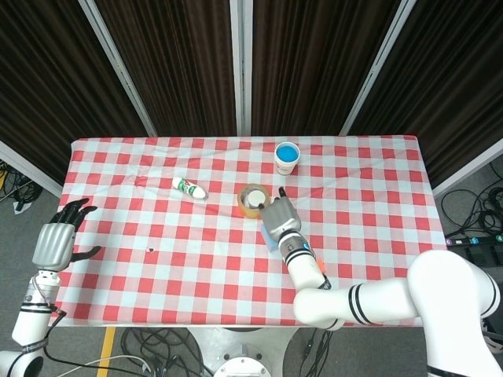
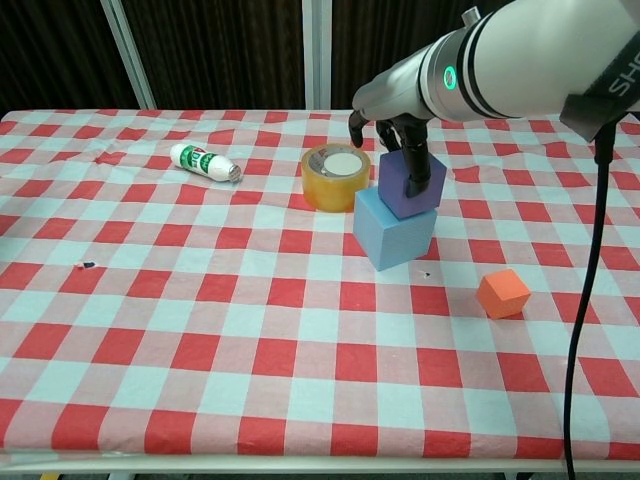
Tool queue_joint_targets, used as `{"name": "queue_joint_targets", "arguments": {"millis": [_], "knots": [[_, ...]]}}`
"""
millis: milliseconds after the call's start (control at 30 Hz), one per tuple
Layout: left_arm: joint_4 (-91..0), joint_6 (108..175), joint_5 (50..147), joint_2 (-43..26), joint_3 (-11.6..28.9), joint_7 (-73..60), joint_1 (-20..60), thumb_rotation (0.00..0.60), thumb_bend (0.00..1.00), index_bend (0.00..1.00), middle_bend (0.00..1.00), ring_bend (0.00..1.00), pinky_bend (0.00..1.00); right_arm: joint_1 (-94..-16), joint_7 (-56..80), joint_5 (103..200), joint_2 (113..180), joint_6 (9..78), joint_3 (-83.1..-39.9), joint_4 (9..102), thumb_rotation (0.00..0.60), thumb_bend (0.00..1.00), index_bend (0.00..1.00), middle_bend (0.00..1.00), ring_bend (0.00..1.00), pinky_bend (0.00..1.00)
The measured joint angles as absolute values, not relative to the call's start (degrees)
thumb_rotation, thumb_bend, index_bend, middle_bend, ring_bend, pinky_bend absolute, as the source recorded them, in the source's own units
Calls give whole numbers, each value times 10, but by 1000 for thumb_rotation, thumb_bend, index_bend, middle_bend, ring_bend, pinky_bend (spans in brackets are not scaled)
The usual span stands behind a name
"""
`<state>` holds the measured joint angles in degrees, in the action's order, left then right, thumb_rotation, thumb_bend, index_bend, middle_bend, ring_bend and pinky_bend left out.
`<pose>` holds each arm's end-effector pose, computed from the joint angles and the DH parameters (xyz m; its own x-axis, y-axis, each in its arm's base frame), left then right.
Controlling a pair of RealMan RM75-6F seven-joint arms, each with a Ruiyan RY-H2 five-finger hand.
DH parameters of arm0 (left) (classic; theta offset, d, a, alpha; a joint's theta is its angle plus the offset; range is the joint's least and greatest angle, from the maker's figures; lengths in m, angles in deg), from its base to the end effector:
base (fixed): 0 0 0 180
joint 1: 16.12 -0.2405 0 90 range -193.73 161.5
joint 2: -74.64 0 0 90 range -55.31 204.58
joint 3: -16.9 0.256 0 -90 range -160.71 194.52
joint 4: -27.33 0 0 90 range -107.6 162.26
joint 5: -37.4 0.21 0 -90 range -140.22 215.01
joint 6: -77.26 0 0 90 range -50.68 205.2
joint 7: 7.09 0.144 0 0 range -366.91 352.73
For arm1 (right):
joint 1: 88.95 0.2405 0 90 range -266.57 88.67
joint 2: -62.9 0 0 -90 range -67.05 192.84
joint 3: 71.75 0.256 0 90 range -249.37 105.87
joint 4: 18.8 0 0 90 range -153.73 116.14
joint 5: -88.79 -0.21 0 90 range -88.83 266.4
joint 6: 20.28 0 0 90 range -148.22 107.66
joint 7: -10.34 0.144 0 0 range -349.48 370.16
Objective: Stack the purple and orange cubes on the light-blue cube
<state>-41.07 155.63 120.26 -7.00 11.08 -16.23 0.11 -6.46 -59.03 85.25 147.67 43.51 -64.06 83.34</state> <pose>-0.3252 0.2625 0.0945 0.3359 -0.0156 0.9418 0.9376 -0.0902 -0.3359 -0.0145 -0.3510 -0.0217 0.8421 -0.3516 0.4090 -0.5332 -0.4282 0.7297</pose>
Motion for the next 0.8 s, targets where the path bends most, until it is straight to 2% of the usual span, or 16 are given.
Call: {"name": "queue_joint_targets", "arguments": {"millis": [567, 733, 800], "knots": [[-406, 1555, 1203, -71, 111, -167, 1, 600, 112, 278, 244, 161, 285, -65, -590, 855, 1494, 431, -636, 810, 600, 177, 160, 536, 224, 0], [-405, 1554, 1202, -72, 111, -167, 1, 600, 111, 278, 244, 162, 285, -67, -590, 858, 1493, 422, -637, 807, 600, 159, 145, 434, 191, 0], [-404, 1554, 1202, -72, 112, -167, 1, 600, 111, 278, 244, 161, 285, -68, -589, 858, 1490, 418, -637, 806, 600, 141, 125, 372, 148, 0]]}}
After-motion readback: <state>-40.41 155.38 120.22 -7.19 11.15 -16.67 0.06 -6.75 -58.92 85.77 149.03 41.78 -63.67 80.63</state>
